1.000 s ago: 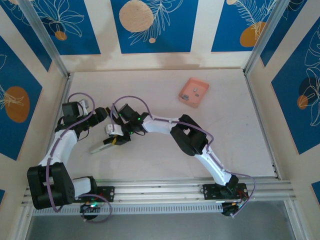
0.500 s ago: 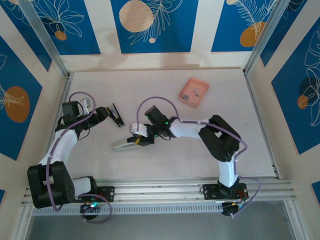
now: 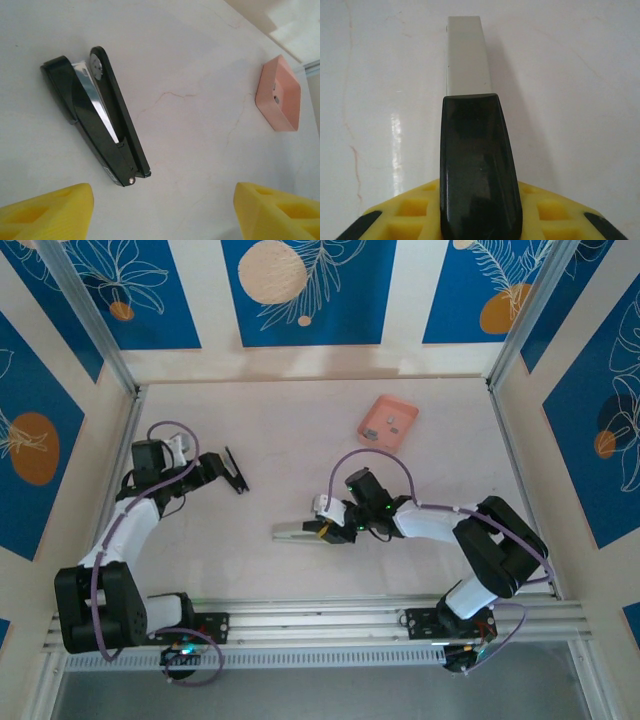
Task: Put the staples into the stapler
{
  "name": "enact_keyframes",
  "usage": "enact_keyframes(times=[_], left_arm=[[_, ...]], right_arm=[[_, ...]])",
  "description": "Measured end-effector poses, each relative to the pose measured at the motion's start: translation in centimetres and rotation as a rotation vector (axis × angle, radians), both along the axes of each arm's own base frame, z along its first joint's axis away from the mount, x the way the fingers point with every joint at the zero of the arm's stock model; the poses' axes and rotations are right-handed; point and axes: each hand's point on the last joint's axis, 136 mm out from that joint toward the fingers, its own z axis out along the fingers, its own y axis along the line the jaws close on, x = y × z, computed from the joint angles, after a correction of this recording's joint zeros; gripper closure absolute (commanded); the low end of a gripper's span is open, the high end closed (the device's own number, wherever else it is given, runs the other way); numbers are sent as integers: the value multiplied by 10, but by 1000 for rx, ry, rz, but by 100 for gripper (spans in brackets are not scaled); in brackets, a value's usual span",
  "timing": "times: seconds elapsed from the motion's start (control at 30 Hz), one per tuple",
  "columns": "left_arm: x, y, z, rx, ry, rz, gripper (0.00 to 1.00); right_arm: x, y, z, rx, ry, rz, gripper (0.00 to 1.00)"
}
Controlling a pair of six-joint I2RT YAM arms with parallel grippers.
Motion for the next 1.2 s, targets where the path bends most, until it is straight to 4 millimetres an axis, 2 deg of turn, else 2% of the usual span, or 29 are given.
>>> enact_keyframes(times=[0.17,0.27,0.4,0.53,0.63,0.83,1.03,1.2], left_arm=[[-4,-9,-4,47,5,-36,27],[-5,-12,1,81,-14,-56,27],[-4,-17,16,130,-68,-97,28],[-2,-30,37,197,-156,-185,31],[-6,-49,51,258,-249,-295,33],[-31,-96,64,362,-485,-608,35],[-53,-130,59,387,-629,-860,33],[-88,-168,39,400,-688,-1130,33]], right_arm=[[0,4,3,17,3,-9,53],[1,8,6,32,1,-18,46],[3,6,18,60,-16,-50,42],[3,1,42,137,-26,-124,40],[6,-5,62,226,-16,-215,40],[13,-19,85,348,57,-424,40],[22,-41,90,420,158,-676,37],[31,-65,83,436,267,-847,36]])
